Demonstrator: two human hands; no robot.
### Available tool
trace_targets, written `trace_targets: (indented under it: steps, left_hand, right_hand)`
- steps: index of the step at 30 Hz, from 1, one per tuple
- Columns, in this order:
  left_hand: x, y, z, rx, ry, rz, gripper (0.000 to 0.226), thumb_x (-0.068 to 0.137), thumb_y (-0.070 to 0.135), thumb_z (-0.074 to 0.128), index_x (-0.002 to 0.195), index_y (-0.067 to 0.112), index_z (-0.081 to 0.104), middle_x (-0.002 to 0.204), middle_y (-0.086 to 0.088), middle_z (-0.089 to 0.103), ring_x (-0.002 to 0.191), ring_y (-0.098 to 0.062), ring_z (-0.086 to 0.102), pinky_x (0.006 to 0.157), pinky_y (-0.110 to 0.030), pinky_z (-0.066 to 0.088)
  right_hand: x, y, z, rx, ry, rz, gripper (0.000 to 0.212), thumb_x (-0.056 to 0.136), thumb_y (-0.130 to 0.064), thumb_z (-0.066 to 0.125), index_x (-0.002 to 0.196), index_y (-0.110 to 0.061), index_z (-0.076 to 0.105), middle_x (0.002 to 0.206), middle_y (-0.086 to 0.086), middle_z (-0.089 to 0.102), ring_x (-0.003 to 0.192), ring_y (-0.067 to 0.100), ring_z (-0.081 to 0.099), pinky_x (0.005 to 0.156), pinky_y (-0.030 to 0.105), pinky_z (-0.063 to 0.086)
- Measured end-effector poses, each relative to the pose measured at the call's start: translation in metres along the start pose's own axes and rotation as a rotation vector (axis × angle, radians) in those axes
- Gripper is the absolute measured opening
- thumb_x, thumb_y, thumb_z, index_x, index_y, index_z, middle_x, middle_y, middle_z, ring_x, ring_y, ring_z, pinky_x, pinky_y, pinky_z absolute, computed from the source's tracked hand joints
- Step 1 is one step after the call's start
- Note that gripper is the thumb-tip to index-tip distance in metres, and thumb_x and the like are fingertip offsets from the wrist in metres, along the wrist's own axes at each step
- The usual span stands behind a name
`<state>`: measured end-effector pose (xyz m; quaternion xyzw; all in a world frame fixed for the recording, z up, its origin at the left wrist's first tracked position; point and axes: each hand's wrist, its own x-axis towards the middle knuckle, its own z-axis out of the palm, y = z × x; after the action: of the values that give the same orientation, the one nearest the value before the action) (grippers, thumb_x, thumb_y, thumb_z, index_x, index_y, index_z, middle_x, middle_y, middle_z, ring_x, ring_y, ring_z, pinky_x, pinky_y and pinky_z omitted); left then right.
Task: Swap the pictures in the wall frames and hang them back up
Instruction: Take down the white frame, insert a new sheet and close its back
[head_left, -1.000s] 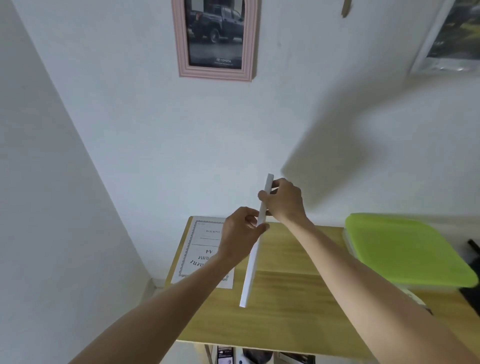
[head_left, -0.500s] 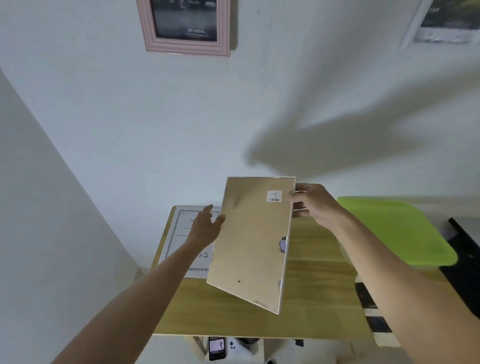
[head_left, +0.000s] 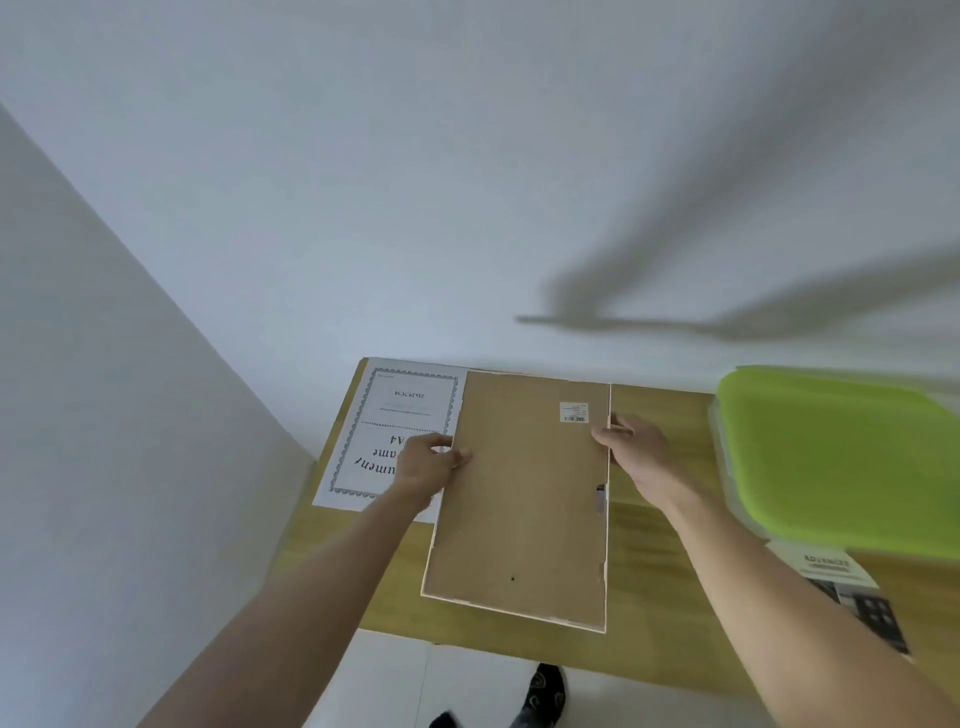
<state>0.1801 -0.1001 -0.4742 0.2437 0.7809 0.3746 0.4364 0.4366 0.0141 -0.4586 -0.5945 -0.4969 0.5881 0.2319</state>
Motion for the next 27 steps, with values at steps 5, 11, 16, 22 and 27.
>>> trace_targets:
  steps: [5,11,16,22,27]
  left_hand:
    - [0.010,-0.022,0.022,0.129,0.129,-0.036,0.041,0.082,0.026,0.077,0.119,0.012,0.068,0.111,-0.010,0.069,0.096,-0.023,0.066,0.087,-0.031,0.052]
    - [0.018,-0.037,0.045,0.317,0.235,-0.019,0.035,0.090,0.022,0.063,0.122,0.009,0.065,0.110,-0.013,0.065,0.099,-0.027,0.062,0.084,-0.036,0.050]
    - [0.028,-0.045,0.053,0.391,0.265,-0.005,0.029,0.097,0.019,0.046,0.117,0.008,0.064,0.112,-0.012,0.063,0.102,-0.030,0.058,0.088,-0.041,0.048]
    - [0.028,-0.058,0.057,0.444,0.212,0.029,0.019,0.089,0.009,0.044,0.092,0.006,0.062,0.098,-0.012,0.065,0.088,-0.031,0.059,0.079,-0.041,0.051]
    - [0.016,-0.067,0.056,0.633,0.118,0.133,0.032,0.088,0.009,0.053,0.120,0.006,0.051,0.128,-0.012,0.049,0.110,-0.031,0.052,0.087,-0.040,0.048]
  right_hand:
    - [0.009,0.036,0.012,-0.136,-0.097,0.063,0.042,0.091,-0.005,0.056,0.118,-0.036,0.063,0.101,-0.006,0.072,0.086,0.011,0.067,0.059,0.020,0.047]
    - [0.028,0.060,0.030,-0.319,0.004,0.012,0.036,0.087,-0.009,0.062,0.118,-0.026,0.059,0.100,-0.001,0.072,0.082,0.019,0.069,0.071,0.035,0.059]
    - [0.039,0.067,0.045,-0.340,0.134,0.013,0.046,0.089,-0.011,0.064,0.133,-0.019,0.051,0.112,0.008,0.063,0.057,0.008,0.057,0.036,0.012,0.038]
    - [0.035,0.078,0.047,-0.270,0.151,0.039,0.038,0.090,0.001,0.058,0.126,-0.010,0.059,0.100,-0.001,0.069,0.069,0.020,0.063,0.055,0.020,0.048]
    - [0.013,0.092,0.050,-0.391,0.171,-0.021,0.033,0.088,-0.006,0.060,0.120,-0.015,0.062,0.111,-0.002,0.066,0.100,0.016,0.065,0.087,0.028,0.049]
